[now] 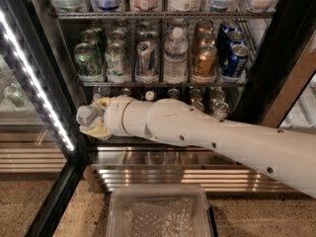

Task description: Pick water bottle from bottom shelf of fridge

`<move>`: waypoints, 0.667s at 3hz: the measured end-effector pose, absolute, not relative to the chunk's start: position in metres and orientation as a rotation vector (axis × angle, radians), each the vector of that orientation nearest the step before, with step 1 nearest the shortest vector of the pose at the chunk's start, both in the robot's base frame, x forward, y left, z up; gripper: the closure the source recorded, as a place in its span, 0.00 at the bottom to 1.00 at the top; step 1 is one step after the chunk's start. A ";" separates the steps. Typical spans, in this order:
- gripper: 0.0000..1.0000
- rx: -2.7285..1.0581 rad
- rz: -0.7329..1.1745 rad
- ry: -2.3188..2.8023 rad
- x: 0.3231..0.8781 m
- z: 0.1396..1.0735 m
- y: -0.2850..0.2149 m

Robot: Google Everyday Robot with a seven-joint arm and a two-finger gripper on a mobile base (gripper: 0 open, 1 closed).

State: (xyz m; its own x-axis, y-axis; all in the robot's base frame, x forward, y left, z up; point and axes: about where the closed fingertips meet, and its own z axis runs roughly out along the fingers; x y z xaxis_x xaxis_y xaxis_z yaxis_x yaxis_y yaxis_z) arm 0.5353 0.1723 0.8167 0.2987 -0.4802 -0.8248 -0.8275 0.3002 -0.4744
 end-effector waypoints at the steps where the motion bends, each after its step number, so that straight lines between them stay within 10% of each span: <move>1: 1.00 -1.276 0.431 1.340 0.499 0.839 0.168; 2: 1.00 -1.203 0.442 1.374 0.487 0.871 0.127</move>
Offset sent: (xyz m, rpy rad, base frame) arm -0.0336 -0.1918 0.0806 0.1600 0.0984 -0.2760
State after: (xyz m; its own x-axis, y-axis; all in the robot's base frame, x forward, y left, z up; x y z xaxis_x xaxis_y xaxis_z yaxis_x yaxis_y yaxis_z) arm 0.4870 0.1270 0.8706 0.2306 -0.3862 -0.8931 -0.8343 0.3940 -0.3857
